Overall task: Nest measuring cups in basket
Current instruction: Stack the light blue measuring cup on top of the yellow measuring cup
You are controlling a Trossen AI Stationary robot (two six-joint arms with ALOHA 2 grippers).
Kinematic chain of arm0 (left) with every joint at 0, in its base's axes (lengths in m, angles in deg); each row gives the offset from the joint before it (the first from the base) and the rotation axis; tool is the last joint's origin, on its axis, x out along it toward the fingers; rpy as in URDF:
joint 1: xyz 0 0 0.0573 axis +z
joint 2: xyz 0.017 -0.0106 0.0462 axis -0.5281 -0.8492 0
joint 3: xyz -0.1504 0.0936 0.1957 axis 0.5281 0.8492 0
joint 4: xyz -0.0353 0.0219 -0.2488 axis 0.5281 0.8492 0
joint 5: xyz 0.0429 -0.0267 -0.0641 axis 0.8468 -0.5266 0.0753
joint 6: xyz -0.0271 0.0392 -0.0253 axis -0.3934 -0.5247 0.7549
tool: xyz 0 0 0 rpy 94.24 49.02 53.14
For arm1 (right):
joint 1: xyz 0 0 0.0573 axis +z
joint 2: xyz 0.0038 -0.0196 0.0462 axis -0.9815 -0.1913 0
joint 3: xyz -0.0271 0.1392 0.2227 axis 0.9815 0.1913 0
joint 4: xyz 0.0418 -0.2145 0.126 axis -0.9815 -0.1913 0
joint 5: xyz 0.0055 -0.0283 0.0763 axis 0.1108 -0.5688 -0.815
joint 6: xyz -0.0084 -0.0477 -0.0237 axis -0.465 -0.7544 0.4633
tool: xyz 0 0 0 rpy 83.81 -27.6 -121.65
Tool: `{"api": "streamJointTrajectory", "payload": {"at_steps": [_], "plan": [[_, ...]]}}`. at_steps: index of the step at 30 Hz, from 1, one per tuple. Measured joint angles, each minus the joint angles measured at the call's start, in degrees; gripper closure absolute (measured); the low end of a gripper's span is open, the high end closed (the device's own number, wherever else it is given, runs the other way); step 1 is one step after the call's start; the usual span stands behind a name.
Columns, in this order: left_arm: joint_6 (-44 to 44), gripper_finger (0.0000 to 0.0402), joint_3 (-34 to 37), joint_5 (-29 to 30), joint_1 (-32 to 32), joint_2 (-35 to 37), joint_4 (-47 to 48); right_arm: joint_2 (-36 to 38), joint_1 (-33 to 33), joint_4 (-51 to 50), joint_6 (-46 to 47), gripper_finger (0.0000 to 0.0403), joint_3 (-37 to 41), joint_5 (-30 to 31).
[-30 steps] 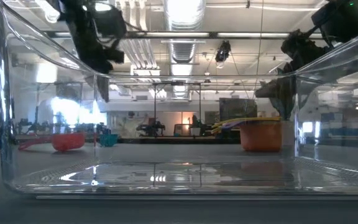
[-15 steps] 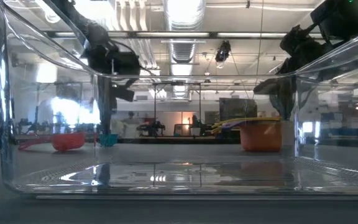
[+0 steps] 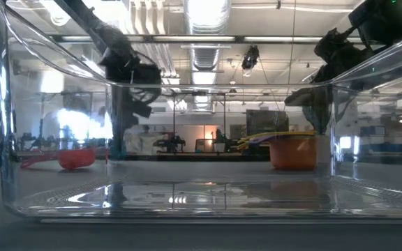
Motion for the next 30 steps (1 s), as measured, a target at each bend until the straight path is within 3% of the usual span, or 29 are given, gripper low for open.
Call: {"api": "streamJointTrajectory", "payload": {"at_steps": [5,9,14,17,20,24,28,30], "plan": [[8.84,0.0399,-9.68,-0.68,-5.78,2.04,7.82,0.23,0.01,-0.18,0.29,0.0344,0.00,2.42],[13.51,0.0400,-19.46,-2.47,-14.68,2.06,9.87,2.45,0.00,-1.44,2.25,0.0344,0.00,7.68],[14.00,0.0400,-31.63,-3.83,-25.65,-1.25,10.09,9.20,0.81,-3.07,2.58,0.0344,0.00,7.88],[13.28,0.0401,-38.94,-4.08,-30.31,-5.45,10.96,14.60,2.36,-4.26,2.82,0.0344,-0.35,7.65],[11.69,0.0401,-46.95,-4.31,-32.95,-11.39,13.55,20.14,2.90,-12.60,5.19,0.0344,-2.71,7.70],[8.50,0.0401,-59.12,-4.75,-34.56,-21.44,17.84,26.14,3.88,-25.67,6.72,0.0344,-7.05,7.80],[4.32,0.0401,-73.61,-7.24,-34.83,-31.21,23.05,30.26,6.77,-31.48,7.58,0.0344,-9.40,9.49],[2.08,0.0401,-71.87,-8.00,-34.89,-32.26,18.65,32.19,9.06,-31.88,6.75,0.0344,-9.40,11.59]]}}
